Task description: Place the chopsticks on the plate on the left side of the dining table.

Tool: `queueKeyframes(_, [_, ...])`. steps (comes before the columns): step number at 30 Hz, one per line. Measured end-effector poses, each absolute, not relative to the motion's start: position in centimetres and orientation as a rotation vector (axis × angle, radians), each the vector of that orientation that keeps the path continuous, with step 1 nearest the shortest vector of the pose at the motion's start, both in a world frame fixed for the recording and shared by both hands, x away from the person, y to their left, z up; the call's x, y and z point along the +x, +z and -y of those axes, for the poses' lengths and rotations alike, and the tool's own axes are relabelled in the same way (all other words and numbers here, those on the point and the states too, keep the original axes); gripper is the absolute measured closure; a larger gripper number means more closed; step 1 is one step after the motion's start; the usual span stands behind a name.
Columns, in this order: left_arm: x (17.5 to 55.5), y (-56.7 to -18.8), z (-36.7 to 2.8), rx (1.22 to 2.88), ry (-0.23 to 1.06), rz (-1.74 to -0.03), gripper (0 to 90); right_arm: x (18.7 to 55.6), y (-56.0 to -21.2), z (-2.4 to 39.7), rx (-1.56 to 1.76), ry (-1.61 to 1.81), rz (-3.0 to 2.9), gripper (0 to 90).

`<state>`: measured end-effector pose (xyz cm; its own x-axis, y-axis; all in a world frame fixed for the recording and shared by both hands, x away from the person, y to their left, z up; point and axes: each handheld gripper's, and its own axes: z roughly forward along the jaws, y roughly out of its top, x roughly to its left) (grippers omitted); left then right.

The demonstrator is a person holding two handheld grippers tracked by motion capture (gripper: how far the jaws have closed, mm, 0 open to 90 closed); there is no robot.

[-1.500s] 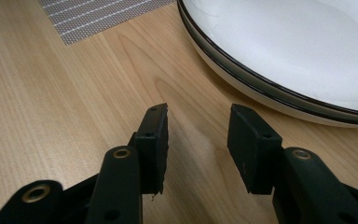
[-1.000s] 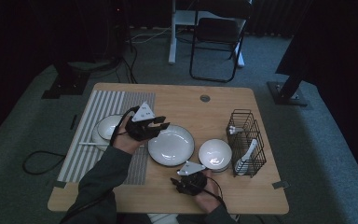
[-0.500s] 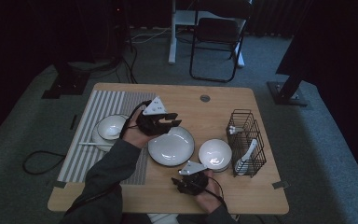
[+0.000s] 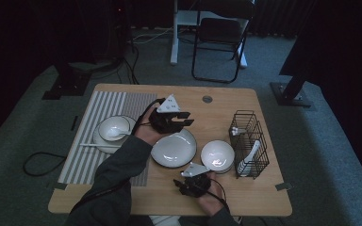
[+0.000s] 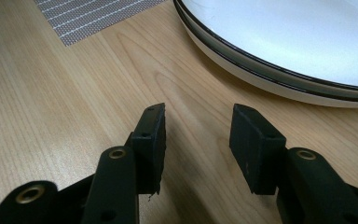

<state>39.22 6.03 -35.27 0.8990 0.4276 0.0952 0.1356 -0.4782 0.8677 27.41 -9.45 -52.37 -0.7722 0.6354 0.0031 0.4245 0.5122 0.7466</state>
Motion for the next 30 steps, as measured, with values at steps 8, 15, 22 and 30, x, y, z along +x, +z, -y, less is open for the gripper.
queueKeyframes(8, [39.3, -34.7, -5.0, 2.066, 0.366, -0.377, 67.0, 27.4, -52.4, 9.5, 0.889, 1.115, -2.489, 54.2])
queueKeyframes(15, [39.4, -34.6, -4.0, 2.071, 0.355, -0.35, 65.8, 27.4, -52.4, 9.7, 0.885, 1.115, -2.488, 54.1])
queueKeyframes(22, [39.8, -34.8, -2.4, 2.085, 0.322, -0.325, 64.7, 27.3, -52.4, 9.9, 0.881, 1.118, -2.488, 54.0])
queueKeyframes(30, [40.0, -34.9, -0.4, 2.107, 0.304, -0.294, 64.7, 27.2, -52.4, 10.4, 0.888, 1.125, -2.484, 54.0])
